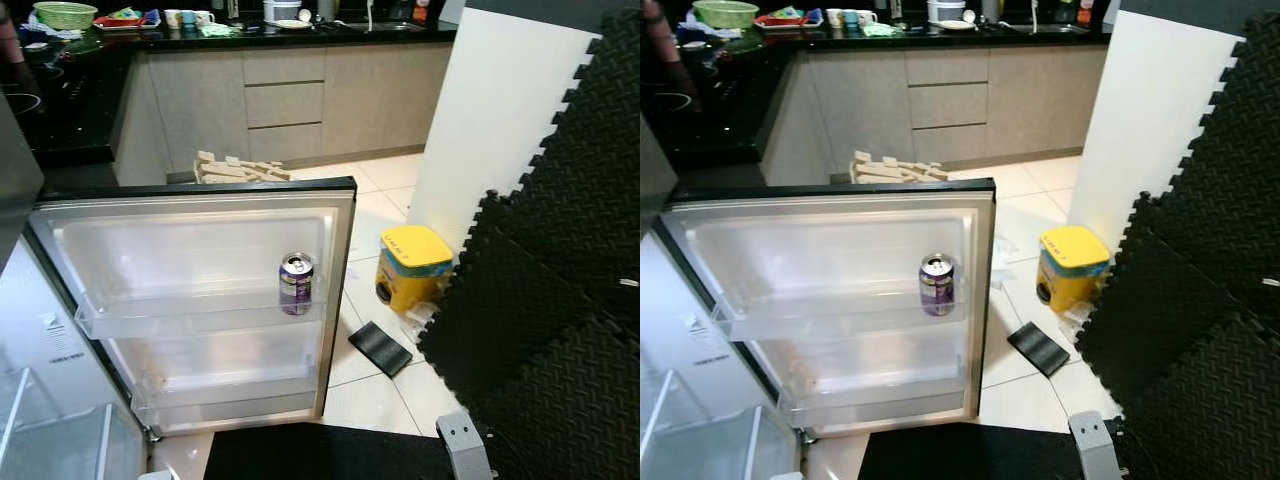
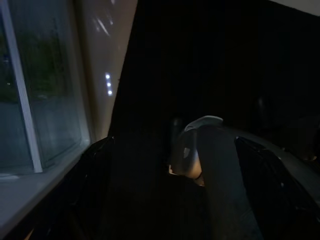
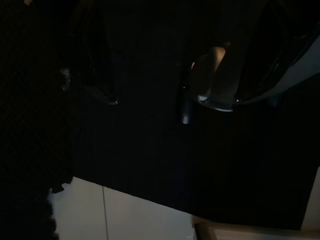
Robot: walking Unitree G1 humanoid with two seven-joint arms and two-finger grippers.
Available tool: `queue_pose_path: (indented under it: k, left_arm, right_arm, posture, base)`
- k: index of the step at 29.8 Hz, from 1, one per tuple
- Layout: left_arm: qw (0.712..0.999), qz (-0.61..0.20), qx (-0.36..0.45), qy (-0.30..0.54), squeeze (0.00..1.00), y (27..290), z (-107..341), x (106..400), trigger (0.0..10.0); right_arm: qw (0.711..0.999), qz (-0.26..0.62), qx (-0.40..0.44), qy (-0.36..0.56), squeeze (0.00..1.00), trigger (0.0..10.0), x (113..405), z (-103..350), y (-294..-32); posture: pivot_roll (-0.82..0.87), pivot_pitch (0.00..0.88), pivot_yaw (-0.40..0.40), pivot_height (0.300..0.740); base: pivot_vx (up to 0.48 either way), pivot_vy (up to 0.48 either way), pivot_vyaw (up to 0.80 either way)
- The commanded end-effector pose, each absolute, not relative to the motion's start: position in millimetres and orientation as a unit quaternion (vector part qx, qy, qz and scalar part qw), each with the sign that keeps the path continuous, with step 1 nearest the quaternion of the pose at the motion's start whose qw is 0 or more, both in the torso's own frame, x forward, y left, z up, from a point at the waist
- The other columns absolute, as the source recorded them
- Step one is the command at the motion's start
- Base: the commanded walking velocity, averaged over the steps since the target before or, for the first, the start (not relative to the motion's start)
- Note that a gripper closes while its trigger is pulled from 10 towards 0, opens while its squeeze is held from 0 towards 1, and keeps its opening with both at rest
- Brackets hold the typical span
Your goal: Restocking fridge
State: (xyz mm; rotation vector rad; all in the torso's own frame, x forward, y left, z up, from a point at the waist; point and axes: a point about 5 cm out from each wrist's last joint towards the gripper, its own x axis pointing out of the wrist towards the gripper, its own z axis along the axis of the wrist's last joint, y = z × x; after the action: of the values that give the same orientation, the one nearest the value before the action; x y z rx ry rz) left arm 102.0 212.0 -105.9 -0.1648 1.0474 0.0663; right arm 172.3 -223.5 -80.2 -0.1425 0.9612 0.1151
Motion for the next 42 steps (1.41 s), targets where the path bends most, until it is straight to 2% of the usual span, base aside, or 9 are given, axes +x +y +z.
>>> queue_pose_path:
  k: [1, 6, 14, 19, 42]
  left_arm:
    - [0.863, 0.022, -0.076, 0.498, 0.0, 207.1, -105.5, 107.7, 10.0]
    - [0.867, 0.021, -0.067, 0.494, 0.0, 205.6, -103.4, 118.2, 10.0]
    - [0.867, 0.003, -0.061, 0.495, 0.0, 199.3, -102.8, 124.1, 10.0]
    - [0.863, -0.006, -0.052, 0.502, 0.0, 199.1, -103.6, 121.9, 10.0]
    - [0.863, -0.007, -0.057, 0.503, 0.0, 194.3, -104.1, 123.1, 10.0]
  right_arm:
    - [0.88, 0.05, -0.072, 0.468, 0.0, 10.0, 170.7, -81.2, -224.2]
    - [0.87, 0.062, -0.083, 0.482, 0.0, 10.0, 163.8, -85.1, -221.5]
    - [0.863, 0.068, -0.089, 0.492, 0.0, 10.0, 159.9, -87.2, -220.8]
    - [0.862, 0.092, -0.062, 0.494, 0.0, 10.0, 160.8, -87.8, -213.2]
    - [0.86, 0.101, -0.037, 0.499, 0.0, 10.0, 156.2, -89.3, -211.9]
  posture:
    - [-0.05, 0.0, -0.045, 0.74]
    - [-0.06, 0.0, -0.051, 0.74]
    - [-0.06, 0.0, -0.038, 0.74]
    - [-0.05, 0.0, -0.038, 0.74]
    - [-0.05, 0.0, -0.037, 0.74]
  base:
    - [0.0, 0.0, 0.0]
    - [0.0, 0.0, 0.0]
    - [0.0, -0.344, 0.0]
    - [0.0, -0.353, 0.0]
    - [0.0, -0.404, 0.72]
